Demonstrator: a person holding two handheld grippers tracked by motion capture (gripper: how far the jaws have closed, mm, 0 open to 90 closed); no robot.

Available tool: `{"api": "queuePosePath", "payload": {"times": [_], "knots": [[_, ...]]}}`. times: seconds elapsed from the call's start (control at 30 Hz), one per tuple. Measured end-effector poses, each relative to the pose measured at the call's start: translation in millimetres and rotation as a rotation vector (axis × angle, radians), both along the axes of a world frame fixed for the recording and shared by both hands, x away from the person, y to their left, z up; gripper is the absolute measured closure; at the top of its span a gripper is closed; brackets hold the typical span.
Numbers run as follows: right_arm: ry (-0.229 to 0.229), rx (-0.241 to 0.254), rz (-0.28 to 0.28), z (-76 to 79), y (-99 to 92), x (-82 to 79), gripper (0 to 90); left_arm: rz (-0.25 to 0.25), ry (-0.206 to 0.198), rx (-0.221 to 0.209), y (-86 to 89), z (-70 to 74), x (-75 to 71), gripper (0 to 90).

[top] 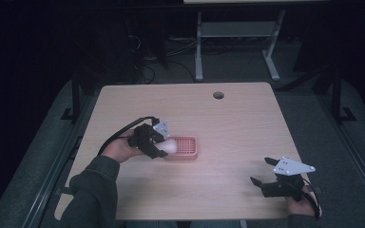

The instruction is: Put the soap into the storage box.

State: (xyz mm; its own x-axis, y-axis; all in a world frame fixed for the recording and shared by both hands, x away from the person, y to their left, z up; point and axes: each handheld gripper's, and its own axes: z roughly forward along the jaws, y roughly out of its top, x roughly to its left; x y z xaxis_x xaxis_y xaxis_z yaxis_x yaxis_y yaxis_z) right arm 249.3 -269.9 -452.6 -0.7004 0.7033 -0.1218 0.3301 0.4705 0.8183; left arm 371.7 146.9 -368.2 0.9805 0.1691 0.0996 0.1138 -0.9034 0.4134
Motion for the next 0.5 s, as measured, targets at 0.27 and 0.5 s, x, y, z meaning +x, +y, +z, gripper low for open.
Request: {"api": "queuePosePath", "payload": {"times": [0.27, 0.5], "knots": [[0.001, 0.002, 0.001, 0.1, -0.1, -0.3, 13.6, -0.011, 0.004, 0.01, -11.1, -1.5, 8.3, 49.5], [0.004, 0.008, -0.002, -0.2, -0.5, -0.6, 13.6, -0.023, 0.002, 0.014, -21.7, -2.1, 15.0, 49.5]]}}
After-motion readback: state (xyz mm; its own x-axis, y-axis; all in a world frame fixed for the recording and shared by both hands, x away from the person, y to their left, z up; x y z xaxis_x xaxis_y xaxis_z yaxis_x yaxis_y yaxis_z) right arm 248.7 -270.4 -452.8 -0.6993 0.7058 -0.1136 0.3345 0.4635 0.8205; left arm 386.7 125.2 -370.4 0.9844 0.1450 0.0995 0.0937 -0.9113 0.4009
